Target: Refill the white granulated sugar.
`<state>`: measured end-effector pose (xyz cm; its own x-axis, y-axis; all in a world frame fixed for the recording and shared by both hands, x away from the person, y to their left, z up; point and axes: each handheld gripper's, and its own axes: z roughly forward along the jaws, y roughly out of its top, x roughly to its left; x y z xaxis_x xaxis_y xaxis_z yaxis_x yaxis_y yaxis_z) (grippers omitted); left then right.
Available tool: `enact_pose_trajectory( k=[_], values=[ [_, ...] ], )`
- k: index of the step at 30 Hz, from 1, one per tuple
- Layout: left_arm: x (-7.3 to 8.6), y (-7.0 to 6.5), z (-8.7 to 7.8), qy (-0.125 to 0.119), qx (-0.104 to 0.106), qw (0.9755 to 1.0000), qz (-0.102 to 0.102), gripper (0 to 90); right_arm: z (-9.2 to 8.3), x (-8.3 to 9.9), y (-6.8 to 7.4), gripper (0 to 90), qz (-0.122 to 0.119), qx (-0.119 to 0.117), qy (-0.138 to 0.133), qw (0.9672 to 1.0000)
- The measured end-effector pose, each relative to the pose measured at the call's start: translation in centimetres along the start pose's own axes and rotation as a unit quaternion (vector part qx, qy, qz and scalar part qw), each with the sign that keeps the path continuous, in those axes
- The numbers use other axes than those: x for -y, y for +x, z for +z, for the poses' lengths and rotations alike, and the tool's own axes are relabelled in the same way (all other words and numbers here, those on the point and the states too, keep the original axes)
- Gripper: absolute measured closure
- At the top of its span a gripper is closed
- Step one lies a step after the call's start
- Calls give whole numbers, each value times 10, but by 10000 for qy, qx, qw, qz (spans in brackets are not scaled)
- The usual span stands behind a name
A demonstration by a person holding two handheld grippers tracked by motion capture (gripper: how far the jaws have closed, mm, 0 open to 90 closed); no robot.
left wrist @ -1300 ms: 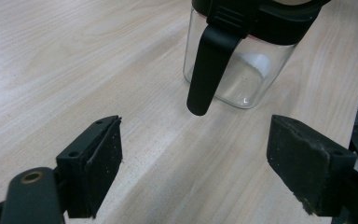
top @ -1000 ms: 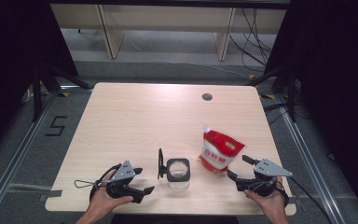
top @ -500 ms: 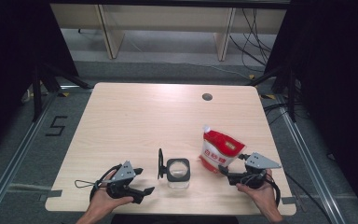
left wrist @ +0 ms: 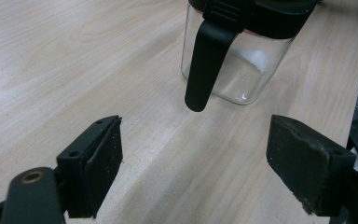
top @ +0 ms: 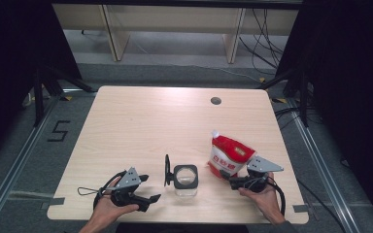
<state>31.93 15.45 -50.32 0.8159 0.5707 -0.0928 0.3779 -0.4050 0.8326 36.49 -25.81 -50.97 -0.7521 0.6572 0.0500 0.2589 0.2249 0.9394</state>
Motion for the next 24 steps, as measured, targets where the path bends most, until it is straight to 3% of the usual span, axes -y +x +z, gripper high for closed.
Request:
enact_pose_trajectory(
  k=[3,4,5,7,8,9,11,12,14,16,17,18,19,20,22,23,24],
  values=[
    [0,0,0,1,-10,10000,-19,180,3,0,-3,192,-219,37,-130,9997],
    [0,-2,0,6,-18,9999,-113,180,3,0,-4,193,-233,24,-132,9996],
    [0,0,-1,73,-33,10000,31,180,3,1,-2,198,-146,24,-67,9999],
    [0,-1,-1,52,-33,10000,-7,180,4,1,-3,202,-201,-60,-81,9997],
    [0,-2,0,5,-22,9999,-107,180,5,2,-2,203,-123,32,-53,9999],
    [0,-1,0,27,-27,10000,-37,180,7,2,-4,204,-307,1,-125,9995],
    [0,0,-1,89,-39,9999,40,180,7,2,-4,219,-299,-50,-117,9995],
    [0,-2,0,12,-11,10000,-41,180,8,3,-2,224,-163,3,-156,9997],
    [0,-1,0,13,-5,10000,-18,180,8,2,-7,227,-423,71,-155,9990],
    [1,-2,1,11,-5,9999,-118,180,9,2,-4,234,-218,61,-140,9996],
    [1,-2,1,11,-5,9999,-118,180,9,2,-6,238,-316,52,-186,9993],
    [0,-1,1,19,19,10000,34,180,10,2,-6,243,-270,-25,-113,9996],
    [0,-2,1,46,8,10000,-82,179,10,2,-5,249,-258,-29,-133,9996],
    [0,-2,1,51,12,10000,-77,180,12,2,-6,260,-337,-108,-194,9992],
    [0,-2,1,56,14,10000,-81,180,11,1,-4,263,-229,-148,-144,9995],
    [0,-2,1,56,14,10000,-81,180,13,1,-6,265,-451,0,-275,9986],
    [0,-2,1,59,16,10000,-66,180,14,0,-5,268,-422,-97,-219,9988]
  ],
)
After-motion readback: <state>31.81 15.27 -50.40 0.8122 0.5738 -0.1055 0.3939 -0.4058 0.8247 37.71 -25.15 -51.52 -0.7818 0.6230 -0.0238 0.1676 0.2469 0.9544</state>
